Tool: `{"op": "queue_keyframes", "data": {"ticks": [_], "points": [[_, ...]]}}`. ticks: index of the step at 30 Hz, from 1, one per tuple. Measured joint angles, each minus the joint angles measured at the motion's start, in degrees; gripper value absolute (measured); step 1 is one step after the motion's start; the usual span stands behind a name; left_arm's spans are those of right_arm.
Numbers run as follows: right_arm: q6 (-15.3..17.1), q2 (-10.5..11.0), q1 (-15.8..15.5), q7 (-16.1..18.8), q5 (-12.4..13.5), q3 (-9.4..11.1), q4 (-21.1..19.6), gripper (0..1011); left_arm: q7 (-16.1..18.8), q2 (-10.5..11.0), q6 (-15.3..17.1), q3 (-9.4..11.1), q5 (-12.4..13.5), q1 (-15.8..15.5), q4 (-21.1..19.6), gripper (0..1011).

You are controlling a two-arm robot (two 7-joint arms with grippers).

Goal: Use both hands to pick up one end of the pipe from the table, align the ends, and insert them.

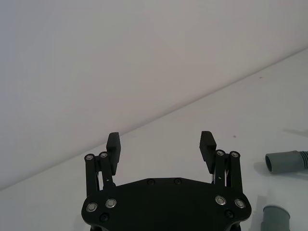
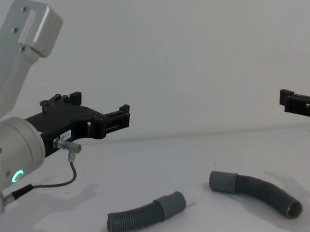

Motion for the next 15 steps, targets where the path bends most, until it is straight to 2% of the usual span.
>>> {"op": "queue_keyframes", "data": {"ticks": [15], "points": [[0.0,0.0,0.0,0.0,0.0,0.0,0.0,1002,0.0,0.0,0.0,0.0,0.0,0.0,0.0,1001]]}}
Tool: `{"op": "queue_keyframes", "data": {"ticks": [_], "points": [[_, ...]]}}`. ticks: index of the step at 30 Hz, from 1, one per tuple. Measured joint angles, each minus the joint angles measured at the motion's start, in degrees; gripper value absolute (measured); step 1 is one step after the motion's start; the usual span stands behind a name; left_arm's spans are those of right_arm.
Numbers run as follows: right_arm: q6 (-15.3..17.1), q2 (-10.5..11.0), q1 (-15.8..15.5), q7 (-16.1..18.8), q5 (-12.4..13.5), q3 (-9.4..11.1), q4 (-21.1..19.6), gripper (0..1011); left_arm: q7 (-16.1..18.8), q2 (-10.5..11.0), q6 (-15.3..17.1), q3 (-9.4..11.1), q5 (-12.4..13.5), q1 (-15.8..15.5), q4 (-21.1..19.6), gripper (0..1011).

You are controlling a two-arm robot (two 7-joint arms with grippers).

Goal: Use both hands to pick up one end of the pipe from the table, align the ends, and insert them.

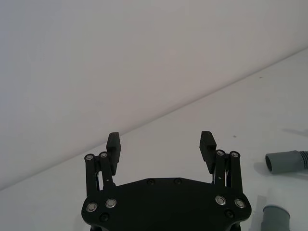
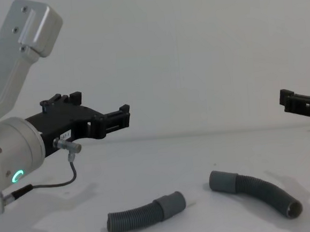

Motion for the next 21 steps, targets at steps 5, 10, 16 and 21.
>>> {"op": "queue_keyframes", "data": {"ticks": [5,10,16,21], "points": [[0.0,0.0,0.0,0.0,0.0,0.0,0.0,1001,0.0,0.0,0.0,0.0,0.0,0.0,0.0,1001],[0.0,0.0,0.0,0.0,0.0,0.0,0.0,1002,0.0,0.0,0.0,0.0,0.0,0.0,0.0,1001],[0.0,0.0,0.0,0.0,0.0,0.0,0.0,1002,0.0,0.0,0.0,0.0,0.0,0.0,0.0,1001],[0.0,0.0,0.0,0.0,0.0,0.0,0.0,1002,0.0,0.0,0.0,0.0,0.0,0.0,0.0,1001]]}}
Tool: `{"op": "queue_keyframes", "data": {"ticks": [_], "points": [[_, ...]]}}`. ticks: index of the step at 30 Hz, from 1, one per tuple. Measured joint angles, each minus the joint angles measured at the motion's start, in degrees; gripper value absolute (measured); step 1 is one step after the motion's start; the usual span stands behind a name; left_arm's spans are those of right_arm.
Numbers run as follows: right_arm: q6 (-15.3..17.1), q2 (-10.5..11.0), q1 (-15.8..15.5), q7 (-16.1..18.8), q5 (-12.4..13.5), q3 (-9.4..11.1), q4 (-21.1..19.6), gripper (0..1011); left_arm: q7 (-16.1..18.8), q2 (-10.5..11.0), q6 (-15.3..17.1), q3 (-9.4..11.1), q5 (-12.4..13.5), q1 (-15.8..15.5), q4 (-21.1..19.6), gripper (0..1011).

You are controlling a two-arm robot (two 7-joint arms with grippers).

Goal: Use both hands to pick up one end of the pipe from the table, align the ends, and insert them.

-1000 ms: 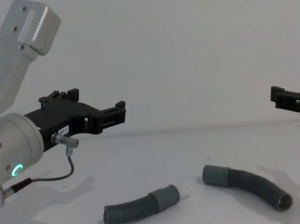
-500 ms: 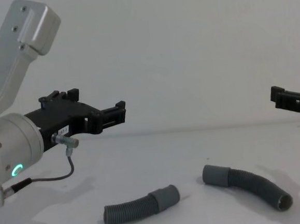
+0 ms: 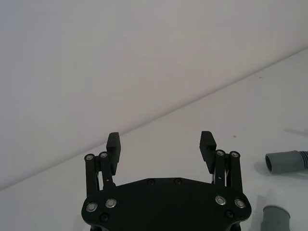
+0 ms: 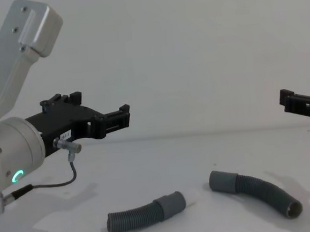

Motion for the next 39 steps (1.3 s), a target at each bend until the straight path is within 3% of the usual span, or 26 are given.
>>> {"op": "queue_keyframes", "data": {"ticks": [39], "points": [[0.0,0.0,0.0,0.0,0.0,0.0,0.0,1002,0.0,0.0,0.0,0.0,0.0,0.0,0.0,1001]]}}
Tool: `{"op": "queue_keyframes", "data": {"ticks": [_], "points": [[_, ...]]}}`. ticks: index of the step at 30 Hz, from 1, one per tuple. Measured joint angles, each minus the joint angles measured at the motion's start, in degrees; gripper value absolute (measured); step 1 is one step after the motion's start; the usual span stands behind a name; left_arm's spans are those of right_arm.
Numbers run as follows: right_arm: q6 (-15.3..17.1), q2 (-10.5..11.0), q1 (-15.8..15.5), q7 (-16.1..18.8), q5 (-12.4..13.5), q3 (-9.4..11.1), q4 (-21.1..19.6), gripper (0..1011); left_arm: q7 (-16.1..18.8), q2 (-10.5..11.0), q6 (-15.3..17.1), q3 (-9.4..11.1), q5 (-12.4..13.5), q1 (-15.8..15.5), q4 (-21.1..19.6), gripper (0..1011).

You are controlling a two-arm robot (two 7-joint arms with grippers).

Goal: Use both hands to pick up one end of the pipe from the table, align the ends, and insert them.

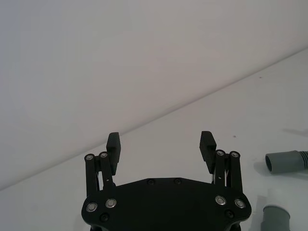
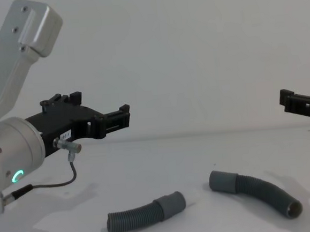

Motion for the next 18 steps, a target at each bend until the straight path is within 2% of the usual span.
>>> {"op": "queue_keyframes", "data": {"ticks": [18], "points": [[0.0,0.0,0.0,0.0,0.0,0.0,0.0,1002,0.0,0.0,0.0,0.0,0.0,0.0,0.0,1001]]}}
